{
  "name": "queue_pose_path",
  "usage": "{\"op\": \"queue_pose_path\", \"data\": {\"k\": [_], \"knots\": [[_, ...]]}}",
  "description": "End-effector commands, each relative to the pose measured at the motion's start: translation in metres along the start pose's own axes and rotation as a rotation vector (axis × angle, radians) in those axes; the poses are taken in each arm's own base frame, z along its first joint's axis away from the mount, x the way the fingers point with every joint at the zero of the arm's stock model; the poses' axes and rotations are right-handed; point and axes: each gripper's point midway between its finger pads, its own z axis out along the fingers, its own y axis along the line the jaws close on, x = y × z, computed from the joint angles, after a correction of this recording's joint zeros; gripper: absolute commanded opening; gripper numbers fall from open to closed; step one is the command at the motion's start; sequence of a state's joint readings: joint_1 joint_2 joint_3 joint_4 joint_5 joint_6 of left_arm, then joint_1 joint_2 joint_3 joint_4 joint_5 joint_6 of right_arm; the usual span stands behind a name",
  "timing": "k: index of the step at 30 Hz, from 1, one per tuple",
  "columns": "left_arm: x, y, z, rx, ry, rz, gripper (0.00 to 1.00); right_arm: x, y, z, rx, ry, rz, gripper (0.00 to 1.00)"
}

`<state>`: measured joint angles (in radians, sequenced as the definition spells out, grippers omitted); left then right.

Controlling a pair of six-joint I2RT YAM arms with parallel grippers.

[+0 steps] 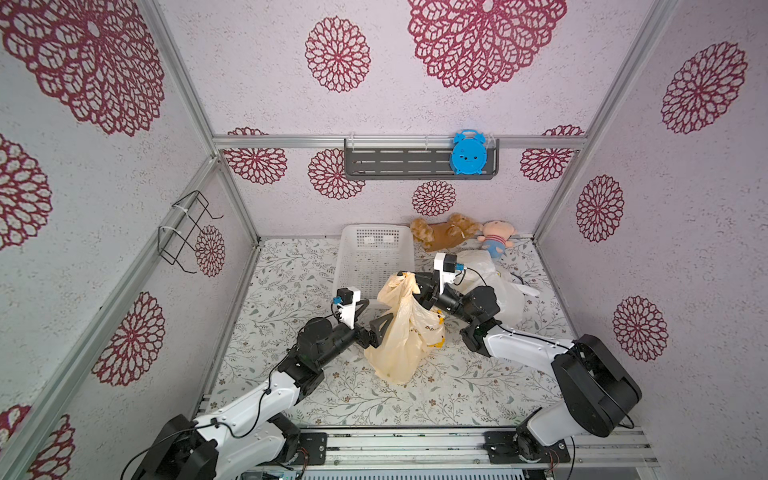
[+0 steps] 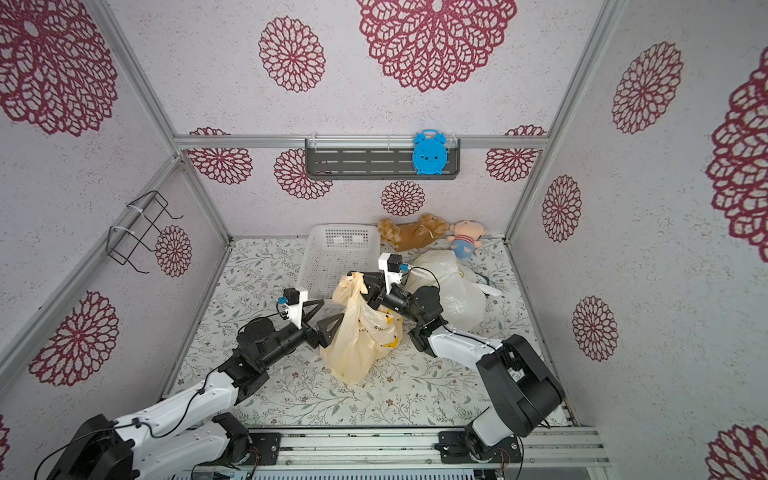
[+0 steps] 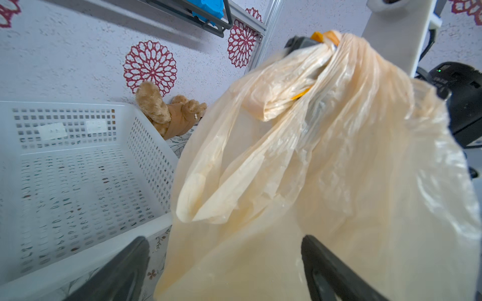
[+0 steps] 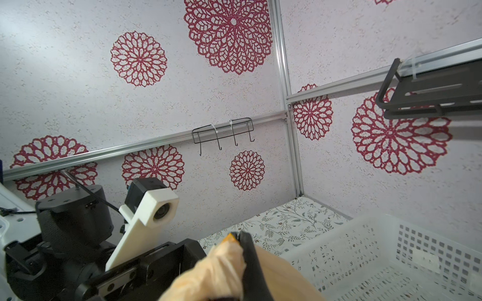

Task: Place the banana into a plastic bag & tie a knot
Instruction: Cross the plastic bag at the center of the board.

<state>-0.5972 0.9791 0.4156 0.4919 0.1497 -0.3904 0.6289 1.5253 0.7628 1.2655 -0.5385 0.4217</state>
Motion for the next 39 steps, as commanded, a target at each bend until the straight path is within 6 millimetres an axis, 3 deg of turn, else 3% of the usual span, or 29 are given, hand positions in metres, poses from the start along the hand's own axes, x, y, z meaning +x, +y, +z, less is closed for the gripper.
{"op": "queue_pose_path", "data": {"k": [1, 5, 10, 17, 29, 39], "knots": [[0.005, 0.019, -0.014, -0.106, 0.048, -0.032, 1.00, -0.028, 0.012, 0.004, -0.065, -0.078, -0.035, 0.00], [-0.016, 0.014, -0.022, -0.094, 0.061, -0.118, 0.97, -0.024, 0.010, 0.005, -0.068, -0.067, -0.029, 0.00], [-0.046, -0.010, -0.019, 0.071, 0.074, -0.267, 1.00, -0.018, 0.007, 0.006, -0.068, -0.054, -0.024, 0.00], [-0.069, -0.030, -0.014, 0.241, 0.049, -0.411, 0.90, -0.006, 0.002, 0.007, -0.061, -0.032, -0.003, 0.00], [-0.080, -0.039, 0.007, 0.422, 0.032, -0.618, 0.70, 0.000, 0.000, 0.008, -0.065, -0.021, 0.018, 0.00], [-0.067, -0.021, 0.029, 0.378, 0.049, -0.647, 0.73, 0.001, 0.001, 0.008, -0.071, -0.017, 0.028, 0.00]]}}
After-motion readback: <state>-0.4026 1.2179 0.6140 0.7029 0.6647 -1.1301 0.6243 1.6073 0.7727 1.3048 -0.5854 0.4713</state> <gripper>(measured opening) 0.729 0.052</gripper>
